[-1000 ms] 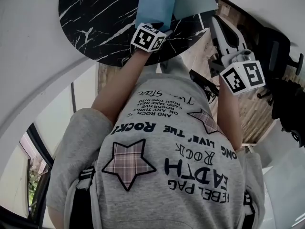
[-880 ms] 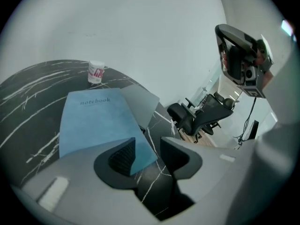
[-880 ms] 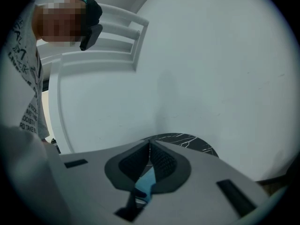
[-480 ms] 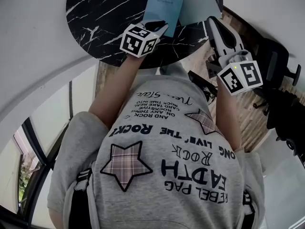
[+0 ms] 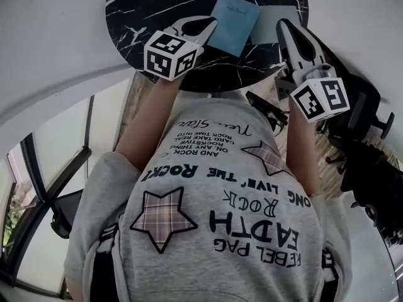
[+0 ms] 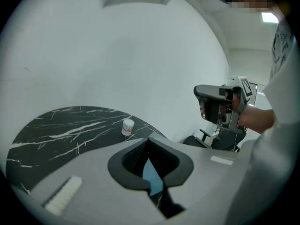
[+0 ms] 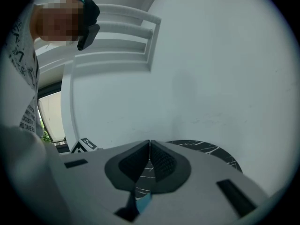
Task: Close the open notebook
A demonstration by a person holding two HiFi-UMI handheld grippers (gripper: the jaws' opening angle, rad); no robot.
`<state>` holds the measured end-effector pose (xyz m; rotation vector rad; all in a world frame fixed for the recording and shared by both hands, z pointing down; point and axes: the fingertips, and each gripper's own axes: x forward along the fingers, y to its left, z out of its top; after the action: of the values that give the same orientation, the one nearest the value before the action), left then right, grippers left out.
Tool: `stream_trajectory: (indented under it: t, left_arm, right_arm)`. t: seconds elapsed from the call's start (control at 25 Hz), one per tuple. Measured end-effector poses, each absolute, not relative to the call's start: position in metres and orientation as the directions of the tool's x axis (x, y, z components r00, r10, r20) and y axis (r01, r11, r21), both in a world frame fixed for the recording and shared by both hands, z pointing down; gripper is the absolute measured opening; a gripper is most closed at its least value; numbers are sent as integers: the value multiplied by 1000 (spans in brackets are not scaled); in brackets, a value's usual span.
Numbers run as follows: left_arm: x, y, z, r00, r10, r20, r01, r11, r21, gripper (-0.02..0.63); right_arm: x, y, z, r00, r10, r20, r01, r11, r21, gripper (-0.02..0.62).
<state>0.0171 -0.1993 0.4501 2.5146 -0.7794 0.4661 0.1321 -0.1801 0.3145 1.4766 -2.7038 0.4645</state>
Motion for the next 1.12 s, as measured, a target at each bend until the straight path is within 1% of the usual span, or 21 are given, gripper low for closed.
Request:
stream_trajectory:
  t: [0.2, 0.56, 0.92, 1.12]
  left_arm:
    - [-20, -212, 413, 728, -570, 381, -678, -682, 275, 9]
    - [-79, -221, 363, 629, -722, 288, -777, -599, 193, 9]
    - [-114, -211, 311, 548, -819, 170, -836, -531, 136, 9]
    - [-125, -206, 291, 510, -850, 129, -860, -500, 104, 9]
  right_arm:
    - [124, -191, 307, -577, -804, 142, -809, 538, -237, 12]
    - [109, -207, 290, -622, -776, 108, -777, 593, -213, 12]
    - [94, -209, 263, -649, -758, 69, -755, 631, -179, 12]
    - [91, -206, 245, -638, -769, 41, -765, 628, -143, 12]
